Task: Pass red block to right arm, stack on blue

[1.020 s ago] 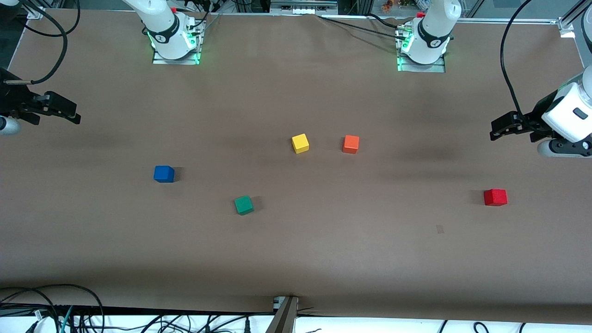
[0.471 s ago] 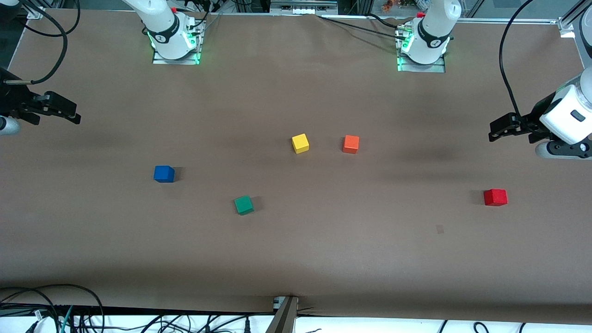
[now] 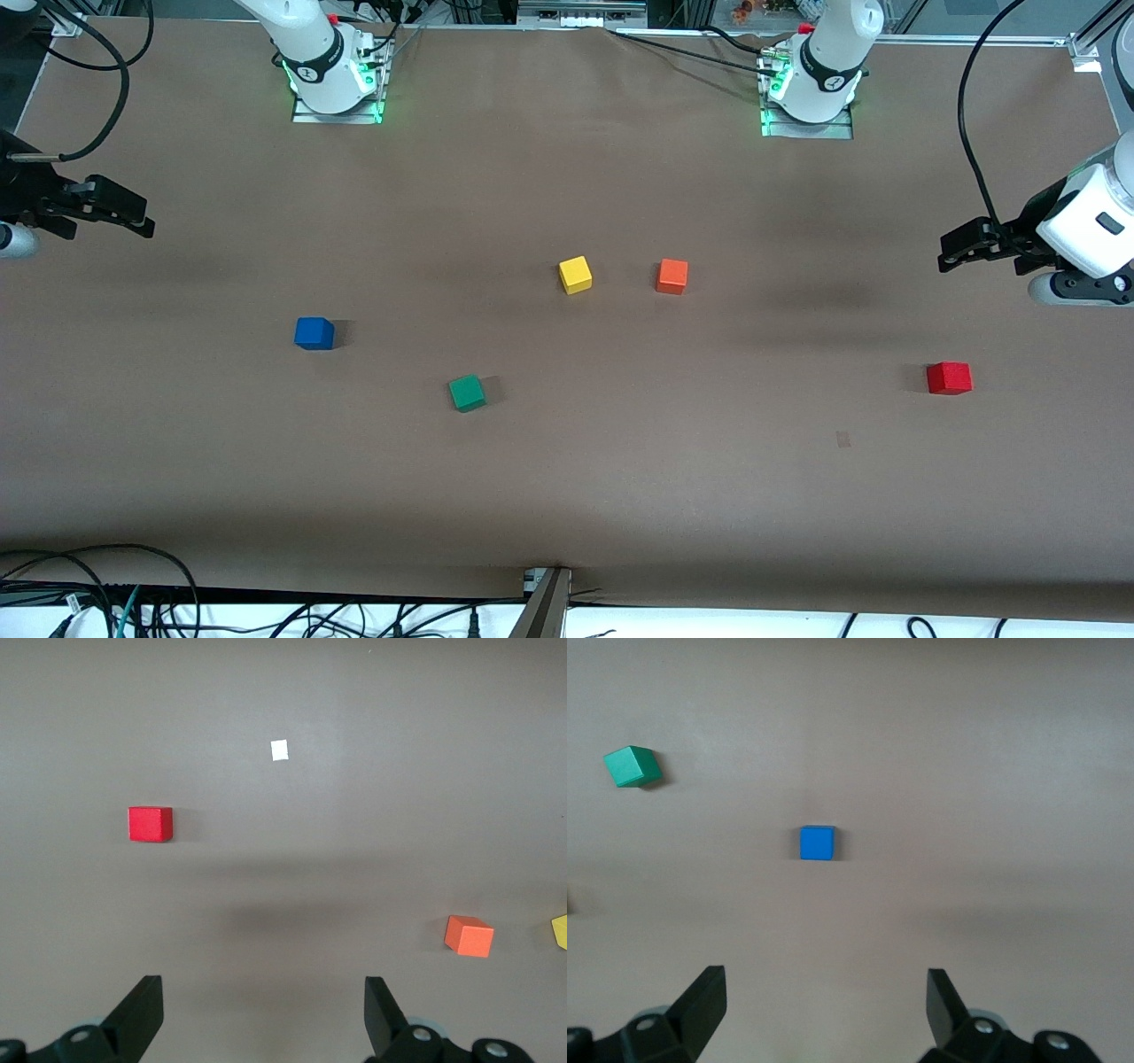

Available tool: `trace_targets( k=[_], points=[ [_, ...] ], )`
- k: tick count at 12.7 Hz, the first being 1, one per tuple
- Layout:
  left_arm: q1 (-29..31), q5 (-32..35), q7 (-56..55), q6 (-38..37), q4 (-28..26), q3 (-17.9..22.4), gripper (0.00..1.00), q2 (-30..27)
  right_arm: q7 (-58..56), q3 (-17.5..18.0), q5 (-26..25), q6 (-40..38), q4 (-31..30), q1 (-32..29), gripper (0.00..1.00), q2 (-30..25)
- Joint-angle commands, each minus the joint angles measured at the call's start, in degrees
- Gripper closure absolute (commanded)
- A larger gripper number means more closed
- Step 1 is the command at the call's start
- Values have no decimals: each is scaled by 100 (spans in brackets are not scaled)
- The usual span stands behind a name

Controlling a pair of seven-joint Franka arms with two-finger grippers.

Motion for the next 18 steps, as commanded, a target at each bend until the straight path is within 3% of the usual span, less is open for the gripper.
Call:
trace_targets(
  k=[1,6,11,18],
  points=[
    [11,-54,15,-111,198,13,0,90,-64,7,-50,5,-22,-8,0,-56],
    [343,-19,103,-103,146,31,0,195,-64,7,-50,6,-22,-8,0,-56],
    [889,-46,1044,3,181,31,0,634,-64,7,-50,5,-31,-8,0,-56],
    [1082,51,1253,1231,-4,31,0,1635,-64,7,-50,5,-31,-8,0,-56]
  ],
)
